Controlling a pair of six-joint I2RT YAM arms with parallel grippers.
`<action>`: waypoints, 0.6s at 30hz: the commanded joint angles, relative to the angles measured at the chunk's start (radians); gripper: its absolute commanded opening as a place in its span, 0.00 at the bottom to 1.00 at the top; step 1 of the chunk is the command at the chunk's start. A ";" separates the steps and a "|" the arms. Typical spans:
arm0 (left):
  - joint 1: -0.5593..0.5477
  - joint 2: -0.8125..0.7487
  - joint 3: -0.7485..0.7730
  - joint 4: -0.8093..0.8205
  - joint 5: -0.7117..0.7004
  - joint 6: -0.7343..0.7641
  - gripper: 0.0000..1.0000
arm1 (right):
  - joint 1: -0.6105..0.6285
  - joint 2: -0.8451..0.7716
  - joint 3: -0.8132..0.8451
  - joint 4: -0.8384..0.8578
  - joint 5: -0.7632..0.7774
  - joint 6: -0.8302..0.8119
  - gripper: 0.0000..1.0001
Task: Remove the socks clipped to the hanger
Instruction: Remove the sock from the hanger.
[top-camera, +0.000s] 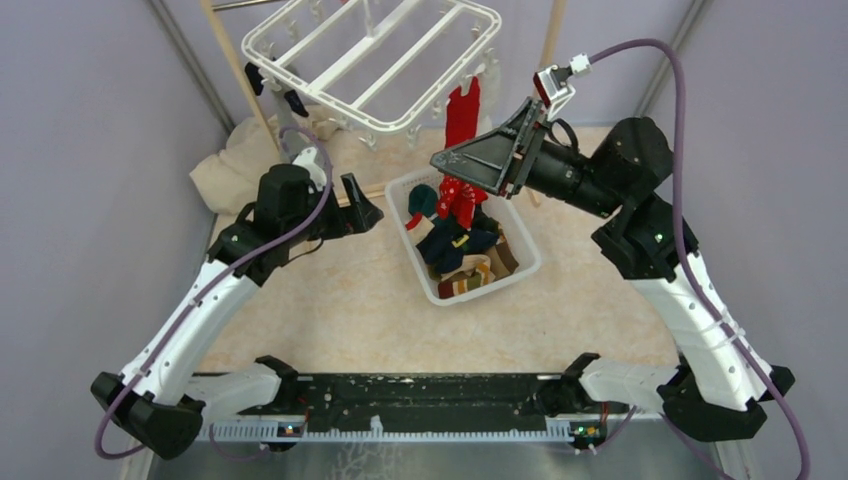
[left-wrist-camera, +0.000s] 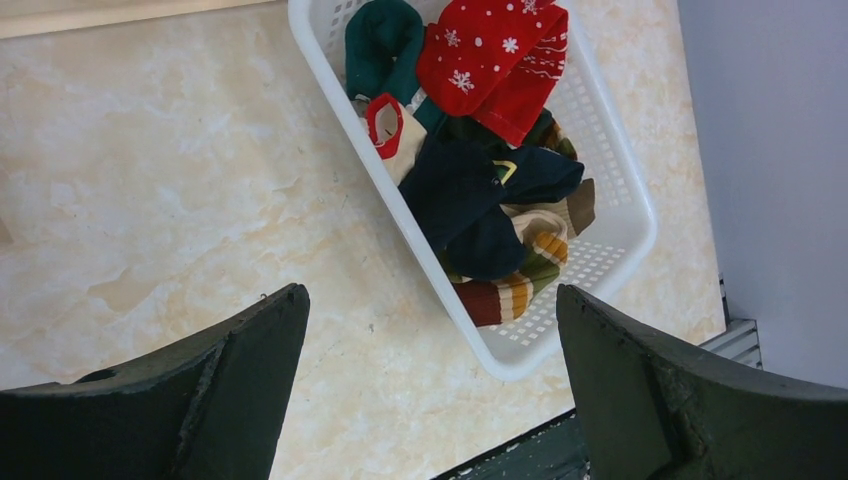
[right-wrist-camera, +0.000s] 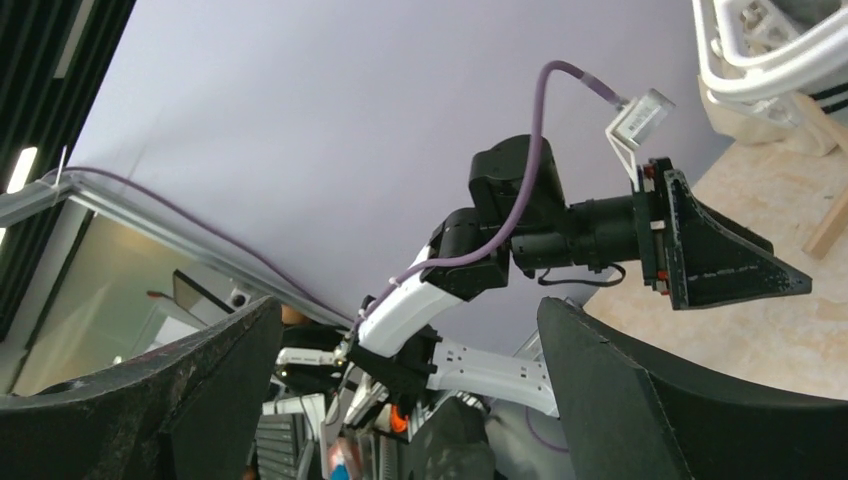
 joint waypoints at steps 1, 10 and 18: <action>-0.006 -0.031 -0.004 0.014 -0.007 0.012 0.99 | -0.034 -0.021 -0.056 0.153 -0.085 0.060 0.98; -0.006 -0.092 -0.021 -0.020 -0.021 0.014 0.99 | -0.034 -0.020 -0.055 0.204 -0.132 0.071 0.98; -0.006 -0.074 -0.025 -0.018 -0.021 0.012 0.99 | -0.034 -0.043 -0.017 0.143 -0.088 0.023 0.98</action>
